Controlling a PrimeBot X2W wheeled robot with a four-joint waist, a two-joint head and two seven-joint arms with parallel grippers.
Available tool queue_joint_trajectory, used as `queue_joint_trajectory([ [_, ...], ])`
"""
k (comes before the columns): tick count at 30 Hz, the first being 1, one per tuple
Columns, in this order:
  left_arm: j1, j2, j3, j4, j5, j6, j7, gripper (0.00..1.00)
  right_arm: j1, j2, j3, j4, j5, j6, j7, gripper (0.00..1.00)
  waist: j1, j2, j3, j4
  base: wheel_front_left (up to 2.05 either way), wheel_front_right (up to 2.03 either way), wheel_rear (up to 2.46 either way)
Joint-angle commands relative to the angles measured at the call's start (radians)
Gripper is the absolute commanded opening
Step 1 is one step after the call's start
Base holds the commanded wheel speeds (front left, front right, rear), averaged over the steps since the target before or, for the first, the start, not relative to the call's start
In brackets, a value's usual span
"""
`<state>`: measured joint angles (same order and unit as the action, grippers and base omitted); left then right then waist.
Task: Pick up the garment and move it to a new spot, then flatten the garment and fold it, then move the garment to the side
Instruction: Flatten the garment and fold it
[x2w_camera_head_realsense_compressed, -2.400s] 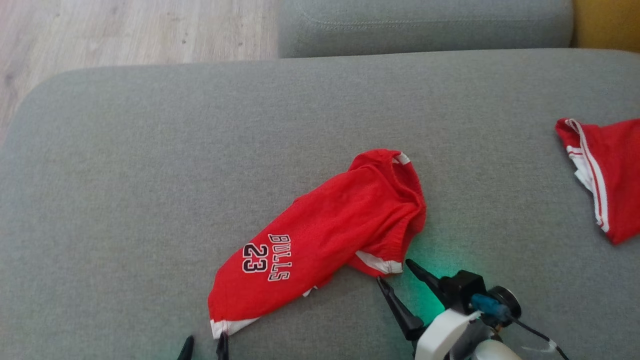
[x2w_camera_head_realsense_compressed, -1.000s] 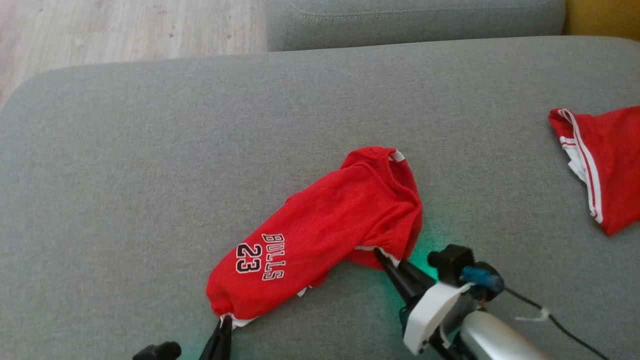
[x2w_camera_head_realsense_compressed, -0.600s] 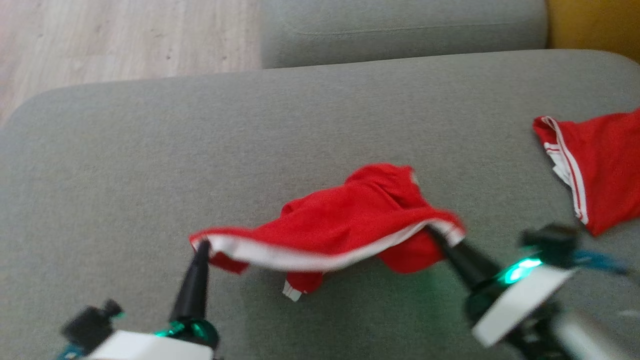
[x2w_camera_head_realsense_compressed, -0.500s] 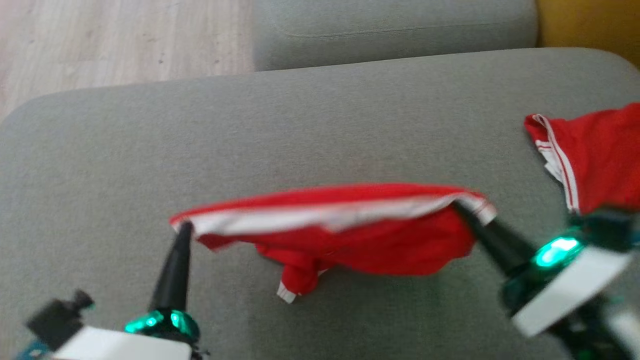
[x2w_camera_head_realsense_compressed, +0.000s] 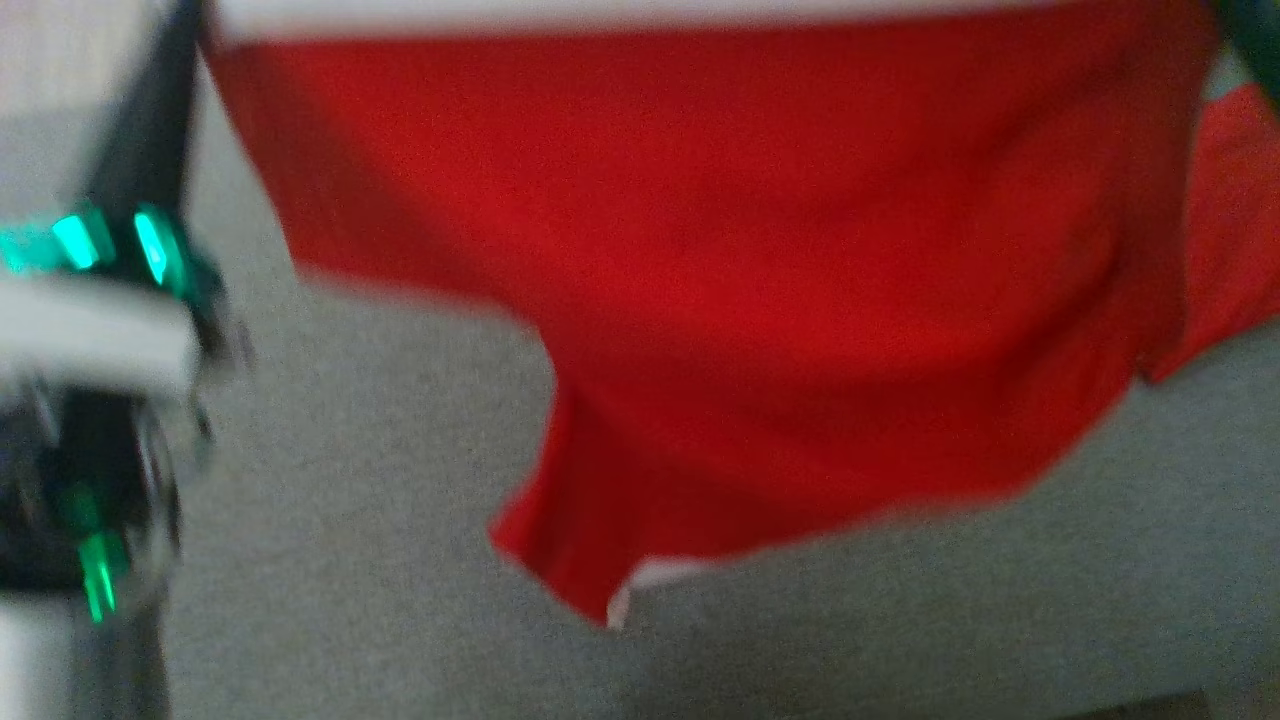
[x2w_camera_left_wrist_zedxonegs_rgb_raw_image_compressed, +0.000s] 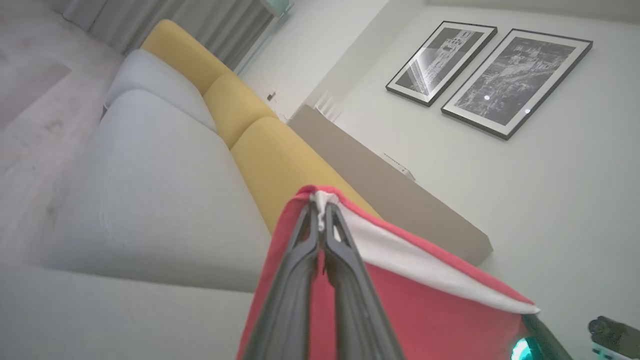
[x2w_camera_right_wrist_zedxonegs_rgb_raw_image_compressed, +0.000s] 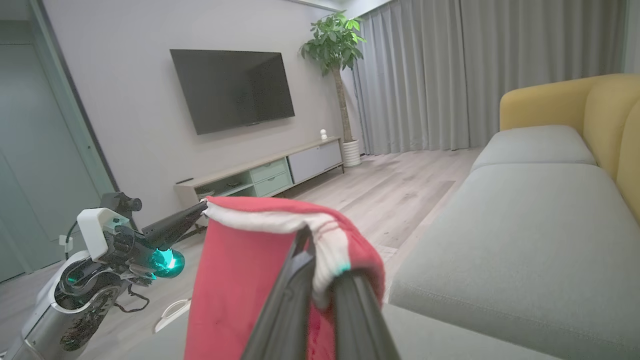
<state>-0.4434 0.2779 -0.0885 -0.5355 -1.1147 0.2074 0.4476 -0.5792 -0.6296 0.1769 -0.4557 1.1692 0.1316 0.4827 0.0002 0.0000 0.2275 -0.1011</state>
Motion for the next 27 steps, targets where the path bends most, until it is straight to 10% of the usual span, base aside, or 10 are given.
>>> queue_joint_trajectory([
  [1, -0.140, 0.040, 0.059, 0.026, 0.030, 0.002, -0.007, 0.00, -0.098, 0.027, 0.023, 0.038, -0.080, -0.001, 0.011, 0.00, -0.0002, 0.0000, 0.124, -0.007, 0.00, 0.00, 0.00],
  [7, -0.676, 0.041, 0.012, 0.453, 0.206, -0.052, -0.144, 0.00, -0.601, 0.308, 0.082, 0.440, -0.432, -0.001, -0.077, 0.00, -0.0002, 0.0000, 0.302, 0.015, 0.00, 0.00, 0.00],
  [15, -1.020, 0.018, -0.033, 0.817, 0.362, -0.210, -0.457, 0.00, -0.874, 0.404, 0.073, 0.774, -0.714, -0.001, -0.433, 0.00, -0.0002, 0.0000, 0.419, 0.044, 0.00, 0.00, 0.00],
  [20, -0.911, 0.006, -0.100, 0.876, 0.400, -0.285, -0.543, 0.00, -0.755, 0.339, 0.184, 0.844, -0.674, -0.001, -0.487, 0.00, -0.0002, 0.0000, 0.402, 0.061, 0.00, 0.00, 0.00],
  [27, -0.356, -0.009, -0.171, 0.739, 0.352, -0.314, -0.624, 0.00, -0.382, 0.065, 0.452, 0.709, -0.451, -0.001, -0.492, 0.00, -0.0002, 0.0000, 0.262, 0.094, 0.00, 0.00, 0.00],
])
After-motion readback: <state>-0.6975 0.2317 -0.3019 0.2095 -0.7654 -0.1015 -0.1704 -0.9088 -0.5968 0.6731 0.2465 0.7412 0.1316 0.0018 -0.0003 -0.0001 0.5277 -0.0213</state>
